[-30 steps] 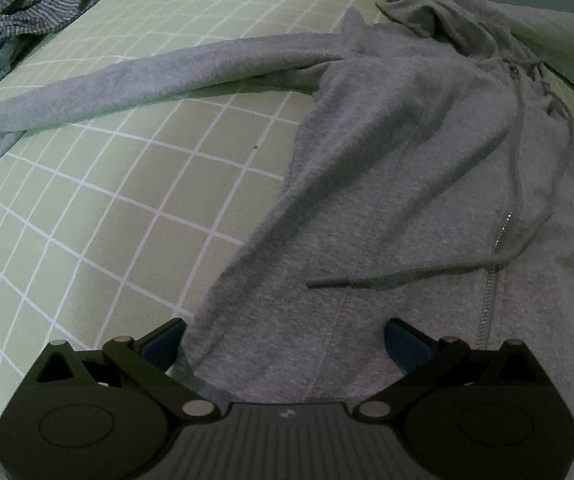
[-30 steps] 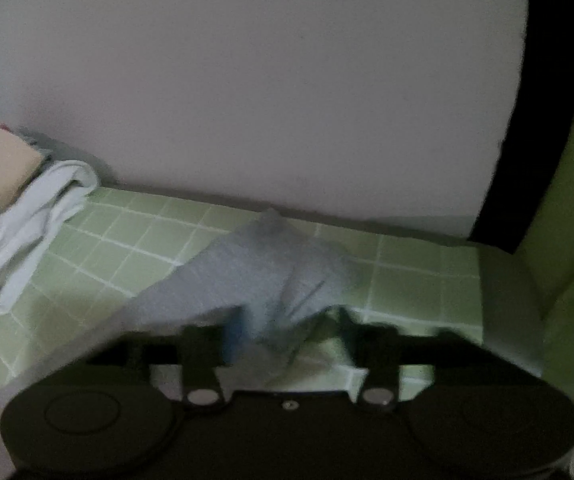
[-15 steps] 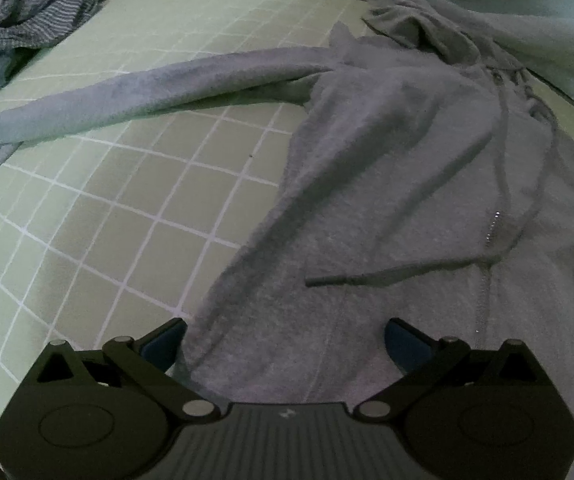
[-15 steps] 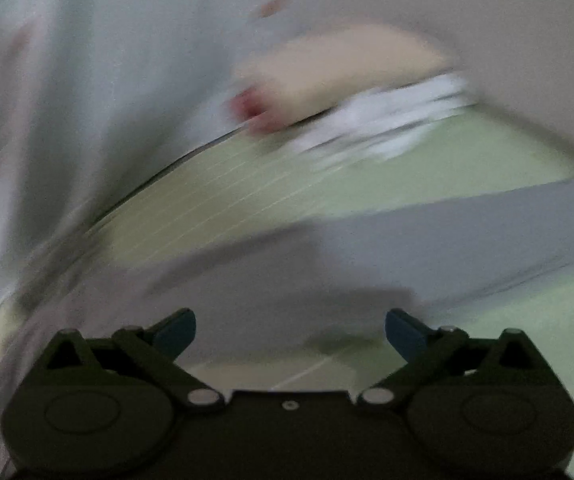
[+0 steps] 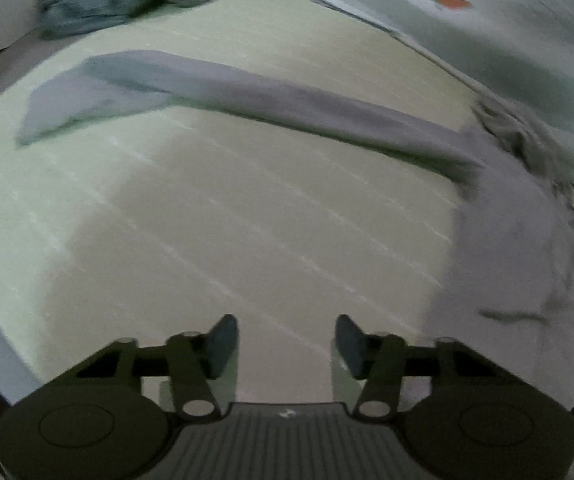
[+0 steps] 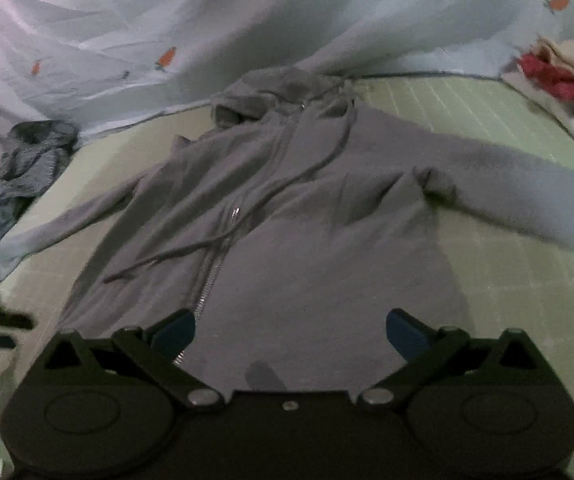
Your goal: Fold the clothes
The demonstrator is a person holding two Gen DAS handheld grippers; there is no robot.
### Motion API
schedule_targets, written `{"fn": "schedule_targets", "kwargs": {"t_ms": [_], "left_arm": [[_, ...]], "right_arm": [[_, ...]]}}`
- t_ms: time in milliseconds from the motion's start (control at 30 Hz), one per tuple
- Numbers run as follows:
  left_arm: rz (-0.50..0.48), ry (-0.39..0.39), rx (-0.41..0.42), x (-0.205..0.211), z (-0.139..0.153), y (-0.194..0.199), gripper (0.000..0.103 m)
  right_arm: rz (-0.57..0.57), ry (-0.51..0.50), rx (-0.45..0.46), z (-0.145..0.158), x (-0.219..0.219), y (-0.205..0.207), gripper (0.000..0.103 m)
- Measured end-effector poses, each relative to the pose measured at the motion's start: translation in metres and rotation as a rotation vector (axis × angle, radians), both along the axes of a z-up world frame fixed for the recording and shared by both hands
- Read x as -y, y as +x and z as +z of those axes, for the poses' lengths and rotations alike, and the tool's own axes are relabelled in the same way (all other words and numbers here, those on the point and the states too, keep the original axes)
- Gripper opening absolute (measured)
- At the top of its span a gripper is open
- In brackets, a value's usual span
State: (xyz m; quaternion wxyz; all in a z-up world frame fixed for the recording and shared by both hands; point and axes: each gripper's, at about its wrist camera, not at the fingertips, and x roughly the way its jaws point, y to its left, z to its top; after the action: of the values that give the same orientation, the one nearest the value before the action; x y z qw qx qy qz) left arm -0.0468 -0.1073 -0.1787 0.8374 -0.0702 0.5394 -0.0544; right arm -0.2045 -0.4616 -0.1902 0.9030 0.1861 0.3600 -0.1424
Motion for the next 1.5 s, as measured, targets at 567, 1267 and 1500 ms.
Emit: {"fn": "schedule_targets", "kwargs": {"t_ms": [567, 1267, 1500], "left_arm": [[0.250, -0.023, 0.021, -0.204, 0.003, 0.138, 0.046], [0.213, -0.018, 0.391, -0.211, 0.110, 0.148, 0.006], [0.218, -0.017, 0.546, -0.209, 0.178, 0.131, 0.007]], "right_arm": [[-0.441, -0.183, -0.128, -0.028, -0.075, 0.043, 0.103], [-0.644, -0.234, -0.091, -0.035, -0.092, 0.051, 0.103], [-0.637, -0.239, -0.081, -0.036, -0.090, 0.051, 0.103]]}}
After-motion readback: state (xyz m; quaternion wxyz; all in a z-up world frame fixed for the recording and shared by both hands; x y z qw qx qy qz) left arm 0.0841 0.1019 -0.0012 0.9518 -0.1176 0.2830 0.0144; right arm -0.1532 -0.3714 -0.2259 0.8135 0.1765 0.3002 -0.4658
